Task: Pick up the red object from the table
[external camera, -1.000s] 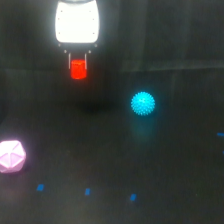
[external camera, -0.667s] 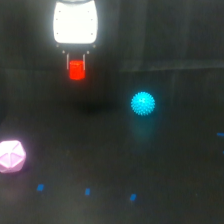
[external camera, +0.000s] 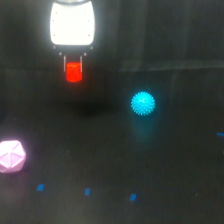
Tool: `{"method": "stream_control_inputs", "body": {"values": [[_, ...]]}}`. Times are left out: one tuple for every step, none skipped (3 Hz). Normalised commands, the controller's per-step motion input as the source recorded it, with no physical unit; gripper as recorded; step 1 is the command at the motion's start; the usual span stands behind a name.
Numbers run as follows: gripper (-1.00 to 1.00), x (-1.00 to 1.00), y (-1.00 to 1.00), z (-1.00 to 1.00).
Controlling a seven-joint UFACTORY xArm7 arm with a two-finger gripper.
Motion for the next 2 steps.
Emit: {"method": "stream_control_inputs", "body": {"values": [[-1.0, -0.11, 0.01, 0.05], [-1.0, 0.09, -0.24, 0.33]]}}
